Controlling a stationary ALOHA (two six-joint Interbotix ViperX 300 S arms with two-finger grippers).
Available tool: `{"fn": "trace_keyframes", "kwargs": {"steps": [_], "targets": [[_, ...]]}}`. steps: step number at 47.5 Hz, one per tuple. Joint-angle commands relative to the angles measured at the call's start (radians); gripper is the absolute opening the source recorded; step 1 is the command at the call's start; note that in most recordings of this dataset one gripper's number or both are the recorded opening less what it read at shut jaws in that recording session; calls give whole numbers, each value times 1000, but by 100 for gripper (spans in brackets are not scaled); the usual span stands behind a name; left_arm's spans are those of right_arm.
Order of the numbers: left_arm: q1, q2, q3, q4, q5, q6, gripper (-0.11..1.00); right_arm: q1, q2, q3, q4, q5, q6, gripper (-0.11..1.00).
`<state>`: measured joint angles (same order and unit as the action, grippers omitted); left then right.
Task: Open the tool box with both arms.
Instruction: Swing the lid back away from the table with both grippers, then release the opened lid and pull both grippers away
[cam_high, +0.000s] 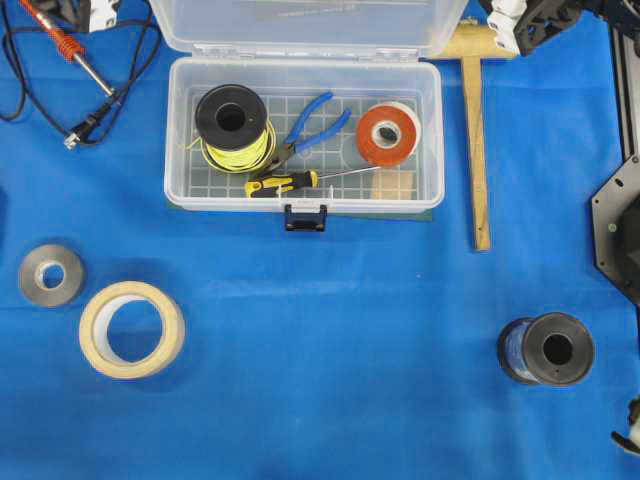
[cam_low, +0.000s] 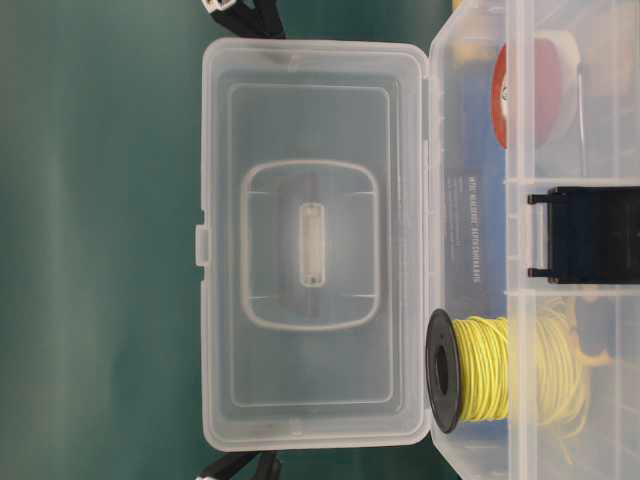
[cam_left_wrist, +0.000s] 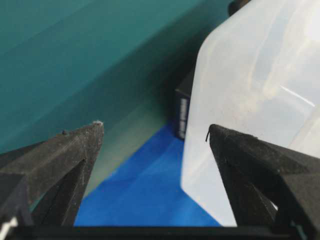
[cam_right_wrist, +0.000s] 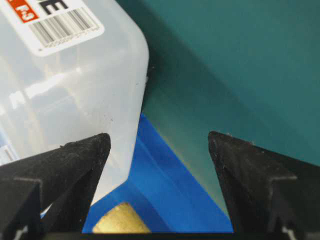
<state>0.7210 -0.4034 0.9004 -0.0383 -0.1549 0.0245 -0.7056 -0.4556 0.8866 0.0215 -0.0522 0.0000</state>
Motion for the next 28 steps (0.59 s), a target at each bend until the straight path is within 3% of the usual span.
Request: {"fn": "trace_keyframes", "kwargs": {"steps": [1,28], "targets": [[-6,18,-48,3,-11,-3,88,21,8,-48,3,-26,8,83],[48,-25,-6,3,21,-2,88,-21,-46,-5,2,8,6,83]]}}
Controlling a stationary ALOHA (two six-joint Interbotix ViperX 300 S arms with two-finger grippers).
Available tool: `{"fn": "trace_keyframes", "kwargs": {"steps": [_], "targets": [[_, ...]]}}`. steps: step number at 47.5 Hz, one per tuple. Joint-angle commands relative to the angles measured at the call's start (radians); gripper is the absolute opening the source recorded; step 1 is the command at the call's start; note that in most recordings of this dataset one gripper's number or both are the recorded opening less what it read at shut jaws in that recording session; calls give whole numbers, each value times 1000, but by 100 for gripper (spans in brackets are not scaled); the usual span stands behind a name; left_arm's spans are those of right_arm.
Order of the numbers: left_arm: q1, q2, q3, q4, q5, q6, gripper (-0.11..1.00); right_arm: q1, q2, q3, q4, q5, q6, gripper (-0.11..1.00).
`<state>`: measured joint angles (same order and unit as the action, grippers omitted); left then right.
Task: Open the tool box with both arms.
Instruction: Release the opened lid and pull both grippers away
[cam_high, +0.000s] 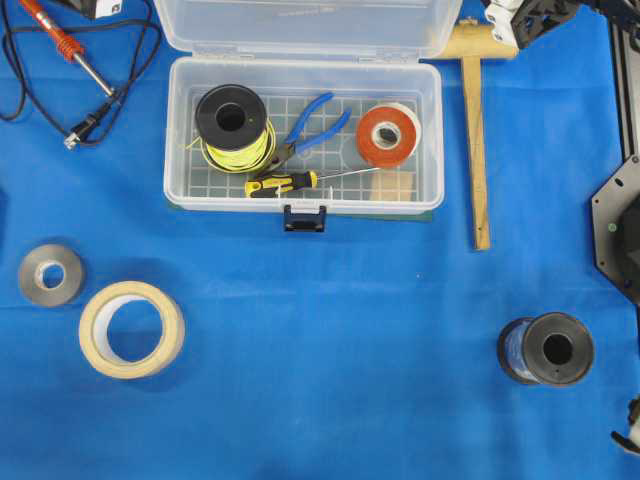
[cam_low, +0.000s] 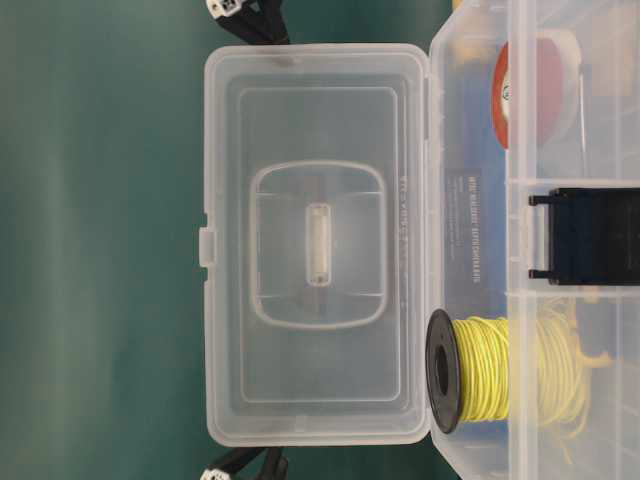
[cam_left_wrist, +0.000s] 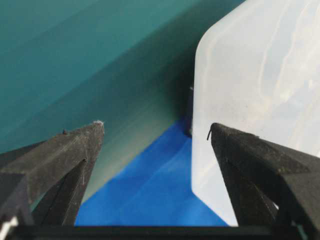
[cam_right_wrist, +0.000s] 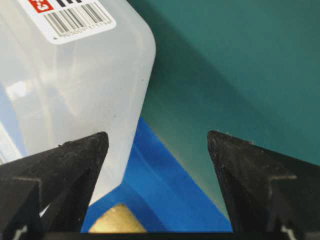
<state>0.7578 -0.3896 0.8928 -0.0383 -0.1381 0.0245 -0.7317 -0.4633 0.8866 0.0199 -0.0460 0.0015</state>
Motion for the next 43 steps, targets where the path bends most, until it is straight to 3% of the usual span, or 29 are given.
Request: {"fn": "trace_keyframes", "kwargs": {"steps": [1,20,33,37,43], "targets": [[20,-52,12,3,9,-2,88,2,-48,2,3,6,5,83],[44,-249,135,3,80,-6,88,-21,-230,84,3,123,9,83],[40,-301,155,3,97,-8,88,-17,-230,97,8,135,14,83],[18,-296,153,3,97,-11,88,12,-221,92,11,132,15,83],[-72,-299,156,3,98,-8,88,87,-221,94,20,135,15,83]]}}
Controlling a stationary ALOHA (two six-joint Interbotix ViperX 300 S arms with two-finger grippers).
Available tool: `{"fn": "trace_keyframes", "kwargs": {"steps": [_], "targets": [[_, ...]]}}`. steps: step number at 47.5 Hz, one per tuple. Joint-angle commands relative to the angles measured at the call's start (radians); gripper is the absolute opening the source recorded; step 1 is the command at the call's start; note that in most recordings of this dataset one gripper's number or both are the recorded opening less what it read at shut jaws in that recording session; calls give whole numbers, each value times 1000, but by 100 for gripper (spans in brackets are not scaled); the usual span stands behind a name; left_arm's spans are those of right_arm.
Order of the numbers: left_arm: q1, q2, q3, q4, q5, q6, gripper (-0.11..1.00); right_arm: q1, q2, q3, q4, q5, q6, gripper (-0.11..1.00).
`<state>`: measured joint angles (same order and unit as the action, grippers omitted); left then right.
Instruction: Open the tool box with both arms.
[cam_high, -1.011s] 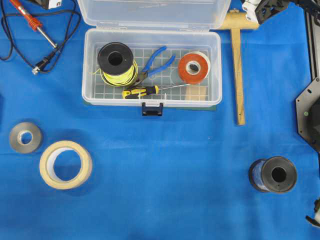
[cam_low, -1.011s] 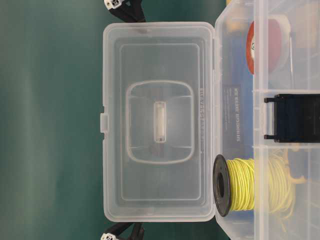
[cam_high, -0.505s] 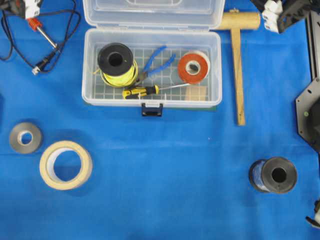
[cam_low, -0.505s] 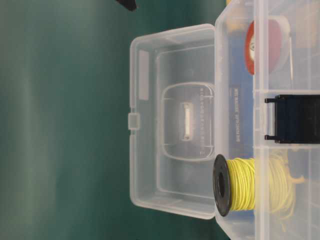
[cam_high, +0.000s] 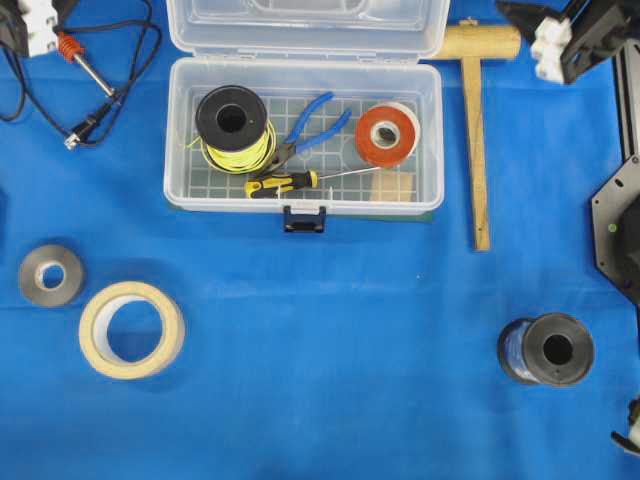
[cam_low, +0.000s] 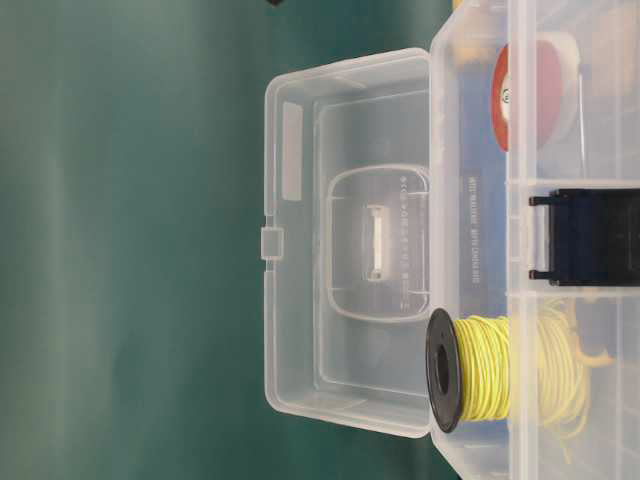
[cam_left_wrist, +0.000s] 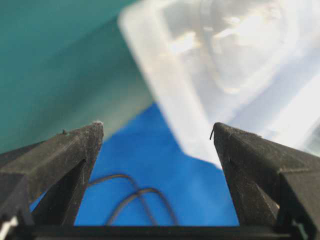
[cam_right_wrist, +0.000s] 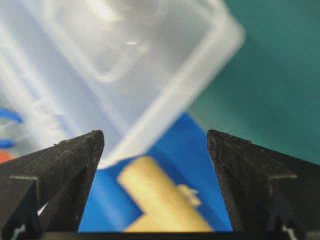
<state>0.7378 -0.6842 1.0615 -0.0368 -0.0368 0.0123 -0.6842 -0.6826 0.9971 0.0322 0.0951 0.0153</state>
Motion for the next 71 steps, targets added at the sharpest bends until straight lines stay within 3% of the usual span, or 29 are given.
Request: {"fn": "trace_keyframes", "kwargs": {"steps": [1,21,30,45,61,71], "targets": [[-71,-6,-12,2,-3,5,88,54,-2,-17,9,-6,2,83],[-474,-23,2,2,-2,8,88,443,3,-9,14,32,2,83],[-569,-23,6,2,5,9,88,554,14,-8,14,48,3,83],[-581,-84,44,6,40,9,88,561,-78,21,12,135,0,82],[-604,-287,199,6,41,9,86,561,-316,156,15,187,3,82],[-655,-374,273,6,46,11,86,561,-374,225,32,192,25,82]]}}
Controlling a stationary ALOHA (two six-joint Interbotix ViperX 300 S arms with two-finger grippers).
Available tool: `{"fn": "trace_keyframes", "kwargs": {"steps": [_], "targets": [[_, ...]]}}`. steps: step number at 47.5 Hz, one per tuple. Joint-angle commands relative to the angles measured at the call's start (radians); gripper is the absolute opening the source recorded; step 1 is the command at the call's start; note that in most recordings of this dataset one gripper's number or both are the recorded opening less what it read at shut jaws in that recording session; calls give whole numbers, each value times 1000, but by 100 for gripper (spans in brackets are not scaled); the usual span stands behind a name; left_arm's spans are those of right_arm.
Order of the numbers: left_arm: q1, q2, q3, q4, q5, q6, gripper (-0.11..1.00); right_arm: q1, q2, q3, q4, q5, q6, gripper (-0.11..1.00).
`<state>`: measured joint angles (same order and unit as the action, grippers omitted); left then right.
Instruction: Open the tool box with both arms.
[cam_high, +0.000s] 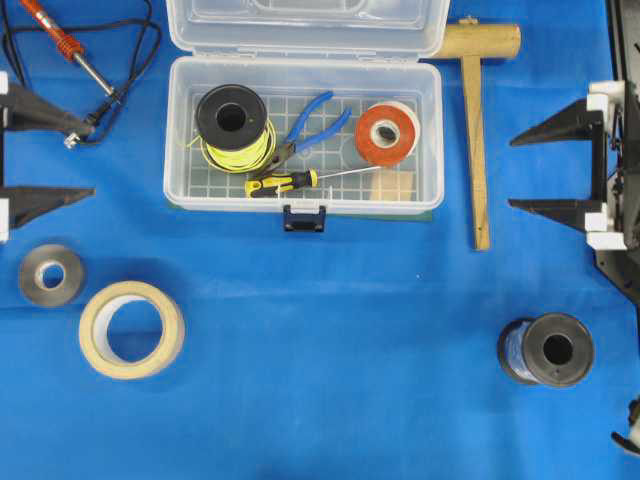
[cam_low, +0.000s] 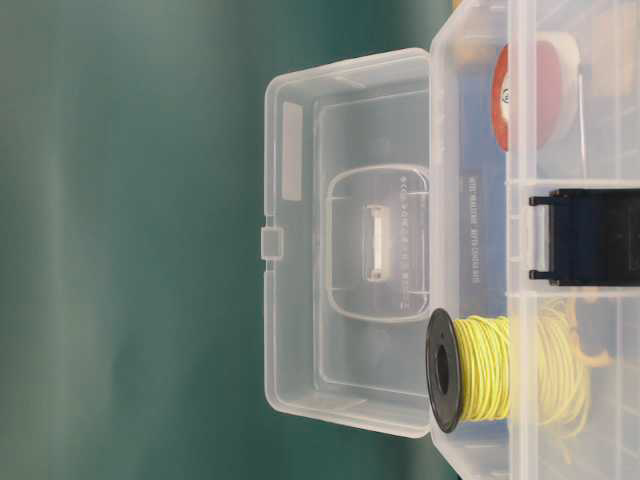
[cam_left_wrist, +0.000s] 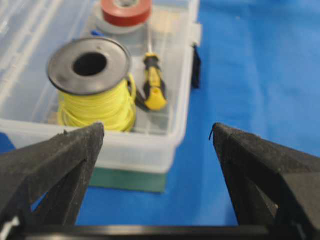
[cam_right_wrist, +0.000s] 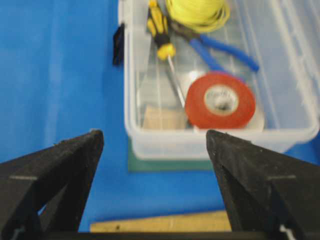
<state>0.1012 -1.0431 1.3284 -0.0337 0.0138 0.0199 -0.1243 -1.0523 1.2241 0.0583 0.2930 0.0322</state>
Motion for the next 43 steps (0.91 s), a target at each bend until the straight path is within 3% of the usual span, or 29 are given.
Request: {"fn": "trace_keyframes", "kwargs": {"steps": [1,43], "targets": [[-21,-20,12,3,-3,3,86,3,-5,2,8,-6,11,82],[-31,-37,38,3,12,3,85,2,8,9,0,-6,20,82]]}}
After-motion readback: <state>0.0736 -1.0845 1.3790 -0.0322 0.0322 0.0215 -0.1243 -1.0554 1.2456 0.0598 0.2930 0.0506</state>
